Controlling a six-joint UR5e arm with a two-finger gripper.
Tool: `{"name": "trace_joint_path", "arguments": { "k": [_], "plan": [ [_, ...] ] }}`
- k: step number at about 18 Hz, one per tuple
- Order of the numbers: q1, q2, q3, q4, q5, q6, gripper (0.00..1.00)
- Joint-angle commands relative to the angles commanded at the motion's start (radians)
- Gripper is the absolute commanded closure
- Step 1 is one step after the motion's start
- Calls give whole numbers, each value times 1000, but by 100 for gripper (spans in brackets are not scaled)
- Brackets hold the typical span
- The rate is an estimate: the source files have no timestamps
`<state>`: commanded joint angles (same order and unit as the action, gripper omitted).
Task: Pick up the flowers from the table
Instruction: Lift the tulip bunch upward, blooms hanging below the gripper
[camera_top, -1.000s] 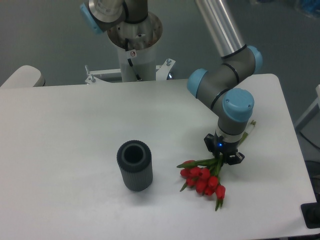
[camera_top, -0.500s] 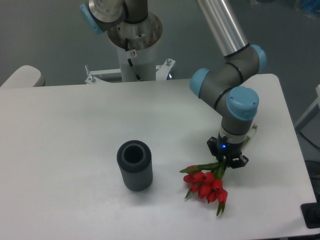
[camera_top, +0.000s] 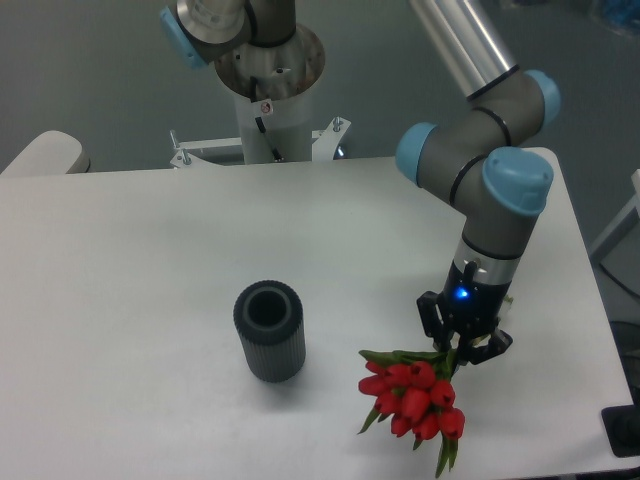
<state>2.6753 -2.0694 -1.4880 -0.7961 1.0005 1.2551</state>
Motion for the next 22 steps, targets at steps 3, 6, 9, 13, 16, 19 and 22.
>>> {"name": "trace_joint_path", "arguments": {
  "k": [3,6,9,13,16,19,22],
  "plan": [
    [2,31,0,2,-100,-66,86],
    [5,66,0,3,-190,-149,86],
    [18,95,-3,3,-282,-218,86],
    [18,121,-15,3,-298,-269,86],
    [8,129,-17,3,-298,-298,86],
    [3,129,-17,3,-303,-301,86],
    [5,129,-17,3,-335,-301,86]
  ]
}}
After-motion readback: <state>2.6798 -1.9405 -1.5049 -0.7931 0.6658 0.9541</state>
